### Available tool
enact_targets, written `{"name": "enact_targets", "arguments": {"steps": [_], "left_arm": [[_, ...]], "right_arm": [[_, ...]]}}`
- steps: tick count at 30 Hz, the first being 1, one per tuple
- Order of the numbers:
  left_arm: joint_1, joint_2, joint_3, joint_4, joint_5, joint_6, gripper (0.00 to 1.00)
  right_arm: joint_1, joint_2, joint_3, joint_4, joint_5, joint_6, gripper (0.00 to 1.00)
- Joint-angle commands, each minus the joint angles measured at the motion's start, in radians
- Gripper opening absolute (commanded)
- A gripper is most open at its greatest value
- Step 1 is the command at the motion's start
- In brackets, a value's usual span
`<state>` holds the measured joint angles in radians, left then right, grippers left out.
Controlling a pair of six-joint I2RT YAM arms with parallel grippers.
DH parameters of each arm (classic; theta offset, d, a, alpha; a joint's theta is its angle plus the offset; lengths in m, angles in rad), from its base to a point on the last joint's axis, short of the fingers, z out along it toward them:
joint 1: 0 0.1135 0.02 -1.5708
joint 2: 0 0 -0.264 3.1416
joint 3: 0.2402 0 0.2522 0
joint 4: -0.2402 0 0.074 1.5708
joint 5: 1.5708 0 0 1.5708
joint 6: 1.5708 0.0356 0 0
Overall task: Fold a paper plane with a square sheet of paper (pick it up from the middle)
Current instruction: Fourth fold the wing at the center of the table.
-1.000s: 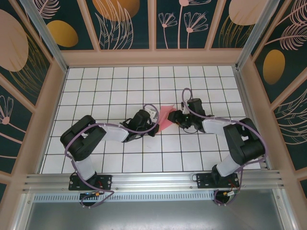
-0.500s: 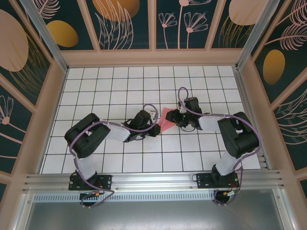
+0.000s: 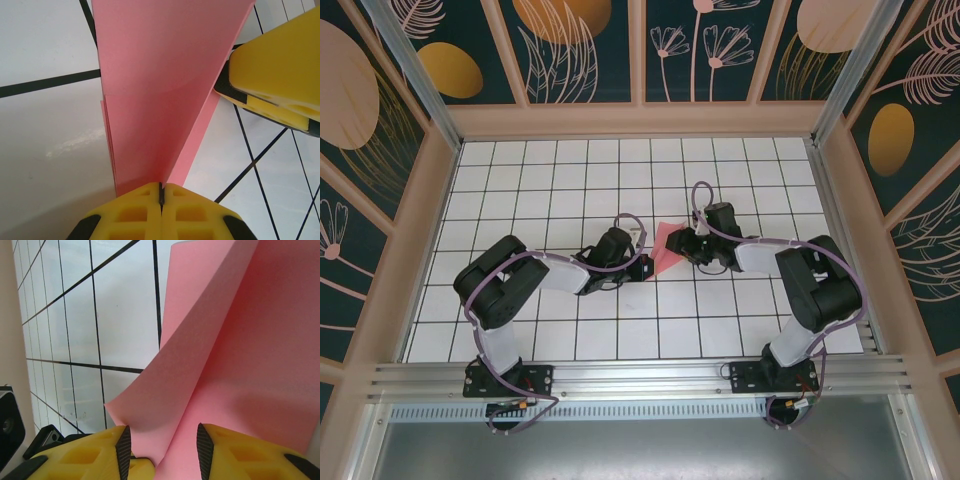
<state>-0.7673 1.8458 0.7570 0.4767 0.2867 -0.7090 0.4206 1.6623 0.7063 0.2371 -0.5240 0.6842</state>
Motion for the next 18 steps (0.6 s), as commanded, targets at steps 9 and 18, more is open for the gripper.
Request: {"name": "enact_targets", "arguments": {"steps": [9,18], "left_arm": [[0.02,-0.011,-0.013,0.042,0.029,-0.03,0.02],[0.026,-0.002,0.003,0.027,0.054,-0.036,0.14]], "right_arm": [[0.004,0.07,0.051,-0.005,-0.002,-0.038,0.42],[0.004,0.122,0.091,-0.073,0.039,-0.037,0.45]]}}
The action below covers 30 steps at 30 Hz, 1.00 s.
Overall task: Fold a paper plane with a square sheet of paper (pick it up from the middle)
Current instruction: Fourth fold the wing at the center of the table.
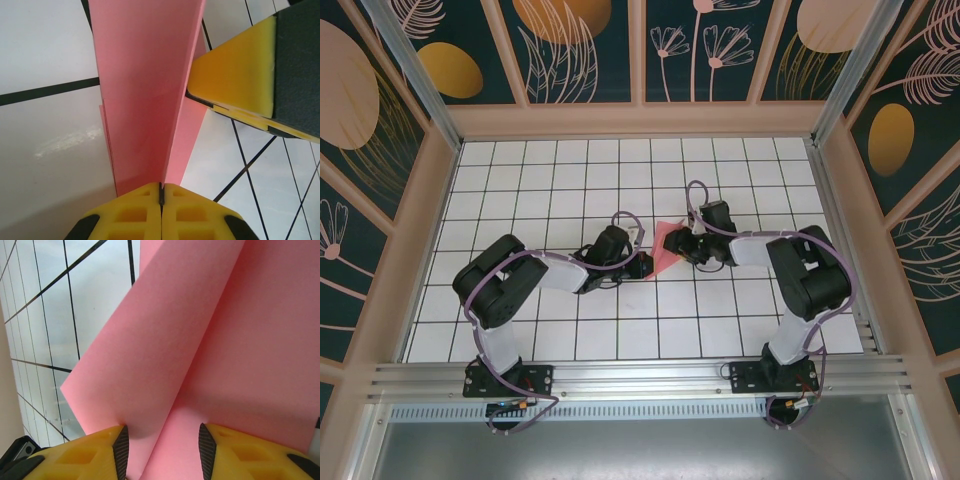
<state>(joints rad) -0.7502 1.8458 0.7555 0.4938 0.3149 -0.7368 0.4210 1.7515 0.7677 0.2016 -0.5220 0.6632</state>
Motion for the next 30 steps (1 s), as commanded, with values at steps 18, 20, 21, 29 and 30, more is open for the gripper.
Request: {"name": "enact_targets", "arguments": {"steps": [18,20,21,29,30], "left_arm": [[0.05,-0.144,-0.019,0.018,0.016,-0.05,0.38],[0.051,-0.101,-0.005,0.021,0.025,-0.048,0.38],[0.049,-0.085,0.003,0.017,0.028,-0.042,0.38],[0.05,0.022,0.094,-0.029,0.056,-0.01,0.38],[0.051,0.031,0.097,-0.021,0.062,-0.01,0.38]], "right_arm": [[0.009,0.125,0.098,-0.232,0.154,-0.005,0.51],[0.008,0.122,0.081,-0.212,0.142,-0.007,0.51],[0.007,0.12,0.073,-0.203,0.135,-0.01,0.51],[0.007,0.095,0.05,-0.155,0.094,-0.011,0.5],[0.007,0.095,0.052,-0.154,0.09,-0.013,0.5]]}}
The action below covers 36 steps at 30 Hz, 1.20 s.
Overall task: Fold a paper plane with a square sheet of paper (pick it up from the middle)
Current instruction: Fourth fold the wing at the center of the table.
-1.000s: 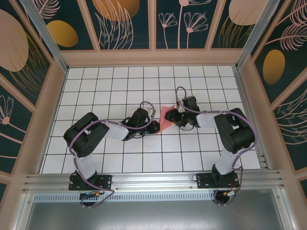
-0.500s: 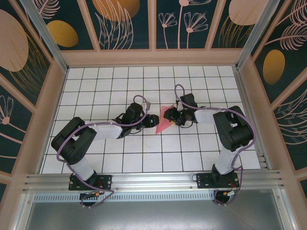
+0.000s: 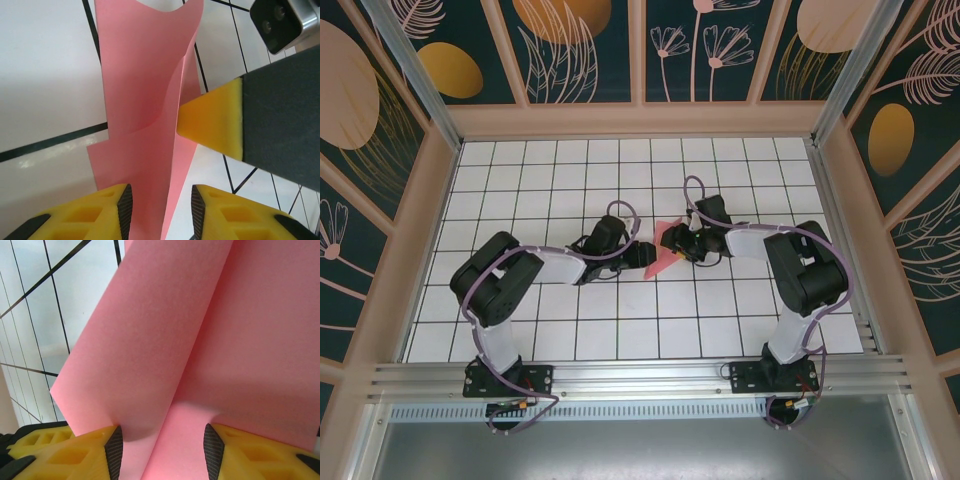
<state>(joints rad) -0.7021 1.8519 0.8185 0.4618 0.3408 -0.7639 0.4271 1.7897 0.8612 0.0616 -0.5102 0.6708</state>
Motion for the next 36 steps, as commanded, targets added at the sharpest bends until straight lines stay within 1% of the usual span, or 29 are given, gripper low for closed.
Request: {"name": "enact_targets", "arguments": {"steps": [1,7,13,16,20,23,26,32,36], "left_arm": [[0.002,0.034,0.04,0.017,0.043,0.017,0.37],[0.002,0.094,0.078,0.012,0.065,0.024,0.29],[0.002,0.121,0.093,0.045,0.126,0.027,0.23],[0.001,0.125,0.09,0.067,0.148,0.033,0.18],[0.002,0.128,0.093,0.073,0.15,0.044,0.12],[0.002,0.128,0.093,0.068,0.144,0.049,0.12],[0.002,0.126,0.093,0.055,0.133,0.054,0.16],[0.004,0.104,0.083,0.049,0.133,0.048,0.3],[0.005,0.074,0.059,0.051,0.129,0.035,0.35]], "right_arm": [[0.001,0.056,-0.041,-0.012,0.076,-0.02,0.49],[0.002,0.052,-0.039,-0.005,0.059,-0.022,0.49],[0.0,0.051,-0.038,0.0,0.048,-0.023,0.49],[-0.001,0.05,-0.039,0.0,0.048,-0.022,0.49],[-0.002,0.049,-0.042,-0.001,0.049,-0.022,0.49],[-0.003,0.049,-0.042,-0.005,0.054,-0.025,0.49],[-0.003,0.054,-0.04,-0.015,0.069,-0.027,0.49],[-0.004,0.075,-0.027,-0.045,0.092,-0.025,0.49],[-0.002,0.08,-0.023,-0.061,0.106,-0.022,0.49]]}}
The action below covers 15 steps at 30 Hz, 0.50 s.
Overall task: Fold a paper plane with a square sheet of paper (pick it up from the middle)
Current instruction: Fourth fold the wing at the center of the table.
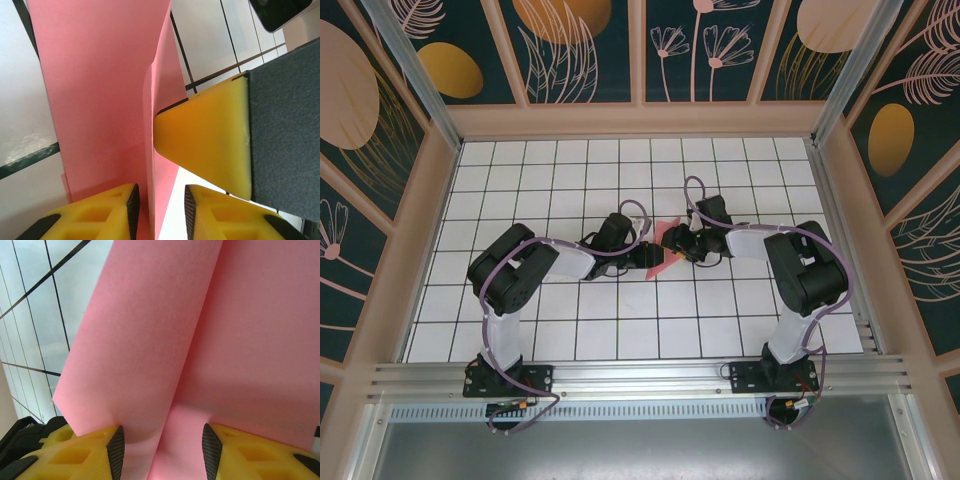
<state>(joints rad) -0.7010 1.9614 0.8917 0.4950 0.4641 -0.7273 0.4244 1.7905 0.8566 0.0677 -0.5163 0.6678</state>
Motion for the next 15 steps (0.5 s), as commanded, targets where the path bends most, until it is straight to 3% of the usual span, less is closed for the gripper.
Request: {"name": "enact_targets", "arguments": {"steps": [1,9,12,15], "left_arm": [[0.005,-0.044,-0.021,0.017,0.001,-0.003,0.36],[0.026,-0.173,-0.1,-0.047,-0.088,-0.009,0.42],[0.028,-0.215,-0.128,-0.052,-0.123,-0.022,0.41],[0.028,-0.221,-0.151,0.028,-0.086,-0.063,0.37]], "right_arm": [[0.0,0.079,-0.016,-0.071,0.116,-0.018,0.49],[0.0,0.098,0.003,-0.117,0.155,-0.006,0.5],[0.001,0.112,0.017,-0.148,0.181,0.005,0.5],[0.003,0.124,0.028,-0.175,0.201,0.013,0.5]]}}
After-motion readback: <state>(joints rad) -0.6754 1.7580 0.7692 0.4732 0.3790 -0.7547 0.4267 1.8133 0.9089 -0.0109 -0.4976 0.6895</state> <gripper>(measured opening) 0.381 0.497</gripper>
